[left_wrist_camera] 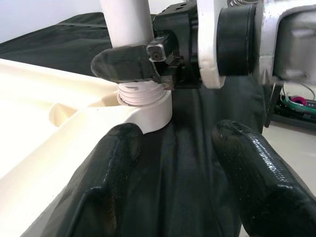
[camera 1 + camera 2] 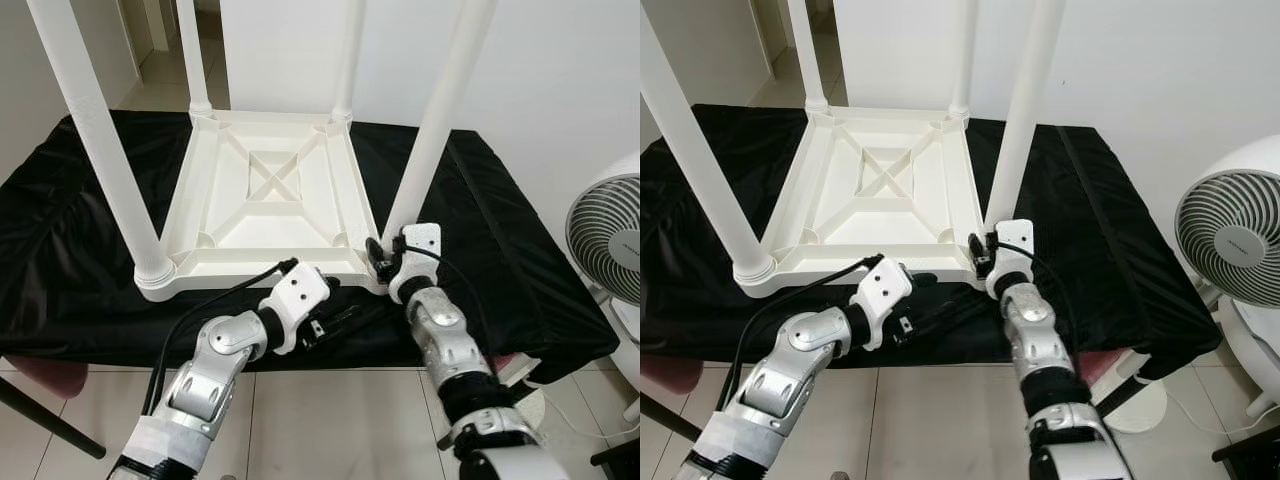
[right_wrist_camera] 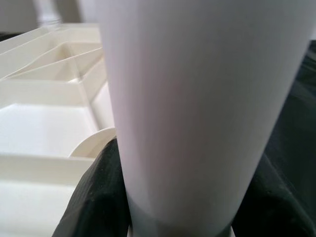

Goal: Building children table

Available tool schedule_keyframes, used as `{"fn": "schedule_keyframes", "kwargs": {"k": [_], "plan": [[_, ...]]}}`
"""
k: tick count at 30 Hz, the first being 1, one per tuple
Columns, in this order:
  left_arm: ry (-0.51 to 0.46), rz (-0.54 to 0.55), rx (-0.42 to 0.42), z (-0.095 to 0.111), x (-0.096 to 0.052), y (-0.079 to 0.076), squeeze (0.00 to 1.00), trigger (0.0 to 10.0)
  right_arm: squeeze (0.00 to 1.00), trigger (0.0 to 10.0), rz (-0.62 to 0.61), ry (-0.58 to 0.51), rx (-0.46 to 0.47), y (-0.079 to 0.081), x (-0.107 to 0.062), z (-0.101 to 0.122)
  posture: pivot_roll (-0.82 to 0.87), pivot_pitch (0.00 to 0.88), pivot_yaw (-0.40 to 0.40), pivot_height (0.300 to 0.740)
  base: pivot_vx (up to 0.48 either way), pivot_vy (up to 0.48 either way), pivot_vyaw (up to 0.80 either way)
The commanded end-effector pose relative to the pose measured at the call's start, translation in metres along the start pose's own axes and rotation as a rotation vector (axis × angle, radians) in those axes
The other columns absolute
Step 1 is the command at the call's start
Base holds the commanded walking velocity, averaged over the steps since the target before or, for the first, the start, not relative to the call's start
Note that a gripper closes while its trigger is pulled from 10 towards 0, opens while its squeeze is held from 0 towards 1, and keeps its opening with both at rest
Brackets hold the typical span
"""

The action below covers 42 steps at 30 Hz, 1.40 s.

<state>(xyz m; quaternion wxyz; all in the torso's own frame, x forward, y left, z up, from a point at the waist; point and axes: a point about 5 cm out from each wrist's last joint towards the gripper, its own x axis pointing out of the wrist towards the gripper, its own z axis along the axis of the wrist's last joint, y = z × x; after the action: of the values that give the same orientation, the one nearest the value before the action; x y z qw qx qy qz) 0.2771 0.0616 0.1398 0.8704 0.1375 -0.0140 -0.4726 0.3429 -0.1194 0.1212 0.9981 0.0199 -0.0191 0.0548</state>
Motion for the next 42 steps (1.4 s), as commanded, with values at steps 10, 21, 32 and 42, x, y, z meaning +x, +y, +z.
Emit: {"fn": "schedule_keyframes", "kwargs": {"k": [10,21,32,42], "plan": [[-0.001,0.016,-0.006,0.001,0.001,-0.003,0.00,10.0,0.00,0.0,-0.059,0.094,0.069,0.034,-0.011,-0.017,0.12,0.000,-0.040,0.740,0.000,0.000,0.00],[-0.001,0.023,-0.008,0.001,-0.001,-0.003,0.00,10.0,1.00,10.0,-0.032,0.045,0.067,0.019,-0.009,-0.005,0.12,0.000,-0.041,0.740,0.000,0.000,0.00],[0.000,0.021,-0.010,0.001,-0.001,-0.003,0.00,10.0,1.00,10.0,0.157,0.019,0.021,-0.014,-0.024,-0.001,0.11,0.000,-0.036,0.740,0.000,0.000,0.00],[0.005,0.019,-0.008,0.002,0.000,0.000,0.00,10.0,0.00,10.0,0.479,0.032,-0.137,-0.050,-0.021,0.011,0.10,0.000,-0.020,0.740,0.000,0.000,0.00]]}}
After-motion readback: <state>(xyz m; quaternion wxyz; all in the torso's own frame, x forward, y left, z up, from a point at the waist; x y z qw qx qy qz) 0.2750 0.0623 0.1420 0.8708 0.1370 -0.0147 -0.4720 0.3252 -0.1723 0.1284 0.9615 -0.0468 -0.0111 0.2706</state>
